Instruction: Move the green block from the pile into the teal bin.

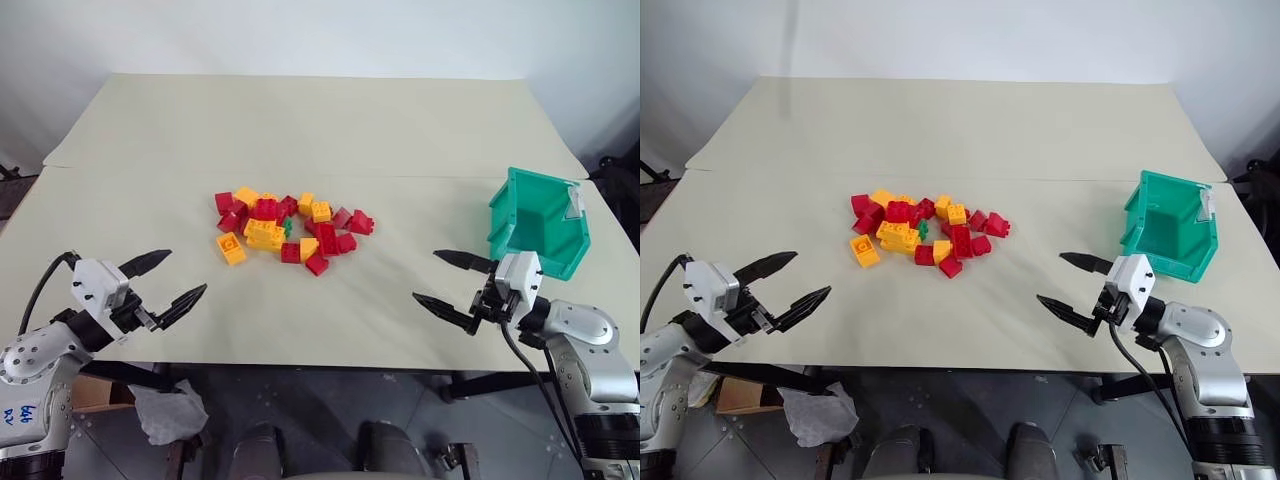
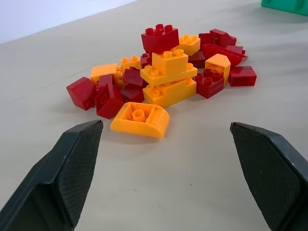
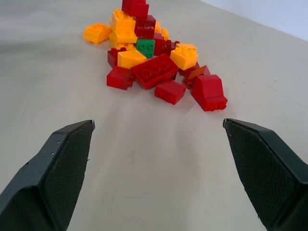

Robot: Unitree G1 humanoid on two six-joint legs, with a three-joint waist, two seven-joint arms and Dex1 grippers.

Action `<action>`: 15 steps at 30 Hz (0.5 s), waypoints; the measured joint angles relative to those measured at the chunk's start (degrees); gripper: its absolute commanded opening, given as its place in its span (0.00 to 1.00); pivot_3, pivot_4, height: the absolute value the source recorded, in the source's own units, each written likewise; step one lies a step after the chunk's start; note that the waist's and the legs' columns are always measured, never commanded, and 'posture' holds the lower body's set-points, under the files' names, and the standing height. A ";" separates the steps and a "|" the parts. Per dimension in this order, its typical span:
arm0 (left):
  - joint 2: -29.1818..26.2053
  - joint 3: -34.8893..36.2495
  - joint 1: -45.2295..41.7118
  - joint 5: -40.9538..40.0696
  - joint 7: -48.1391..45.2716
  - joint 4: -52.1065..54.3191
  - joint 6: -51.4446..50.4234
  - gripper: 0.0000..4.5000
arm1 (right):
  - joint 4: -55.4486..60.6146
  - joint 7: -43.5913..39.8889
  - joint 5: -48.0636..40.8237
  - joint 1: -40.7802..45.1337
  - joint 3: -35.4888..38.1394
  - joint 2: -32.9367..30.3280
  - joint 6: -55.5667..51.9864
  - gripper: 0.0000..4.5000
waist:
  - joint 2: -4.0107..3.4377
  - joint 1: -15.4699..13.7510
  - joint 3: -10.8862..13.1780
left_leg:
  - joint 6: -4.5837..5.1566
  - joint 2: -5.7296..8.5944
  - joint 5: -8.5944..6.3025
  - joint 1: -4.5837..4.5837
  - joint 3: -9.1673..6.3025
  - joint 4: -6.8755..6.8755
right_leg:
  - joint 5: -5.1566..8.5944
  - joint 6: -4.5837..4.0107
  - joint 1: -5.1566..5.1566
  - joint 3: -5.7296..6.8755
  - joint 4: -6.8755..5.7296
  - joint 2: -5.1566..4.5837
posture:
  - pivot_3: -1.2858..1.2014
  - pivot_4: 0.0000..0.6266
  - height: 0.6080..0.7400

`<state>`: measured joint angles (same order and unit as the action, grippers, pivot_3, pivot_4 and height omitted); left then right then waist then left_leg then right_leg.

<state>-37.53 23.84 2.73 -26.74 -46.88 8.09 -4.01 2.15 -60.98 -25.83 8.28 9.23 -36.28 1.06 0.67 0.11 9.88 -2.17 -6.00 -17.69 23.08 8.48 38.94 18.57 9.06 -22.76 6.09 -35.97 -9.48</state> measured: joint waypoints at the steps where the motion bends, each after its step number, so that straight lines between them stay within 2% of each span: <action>1: 0.02 0.00 -0.02 0.00 0.11 0.00 0.00 1.00 | 0.00 0.03 0.00 -0.11 0.00 0.00 0.00 1.00 | 0.00 0.00 0.00 | 0.00 0.00 0.00 0.00 0.00 0.00 | 0.00 0.00 0.00 0.00 0.00 0.00 | 0.52 0.24 1.00; 9: 0.87 1.01 0.54 -2.28 0.90 0.00 -0.88 1.00 | -0.77 -0.38 0.02 0.14 -0.37 1.04 0.24 1.00 | 0.00 0.26 0.00 | 0.00 -0.01 0.00 -0.02 0.00 0.00 | 0.00 0.00 -0.01 0.00 -0.03 0.00 | 0.52 0.24 1.00; 15: 3.20 8.16 4.50 -3.58 2.79 -5.75 -0.81 1.00 | -0.49 0.68 -0.07 4.47 -4.25 6.87 0.00 1.00 | -0.03 1.36 0.01 | -0.01 -0.02 0.01 -0.02 0.00 0.01 | 0.00 0.00 -0.01 0.00 -0.05 0.00 | 0.52 0.24 1.00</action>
<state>-34.33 31.99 7.24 -30.32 -44.09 2.34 -4.82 1.67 -60.30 -25.90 12.75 4.98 -29.41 1.06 0.64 1.47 9.89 -2.19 -6.02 -17.68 23.06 8.48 38.95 18.57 9.06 -22.77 6.09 -36.02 -9.47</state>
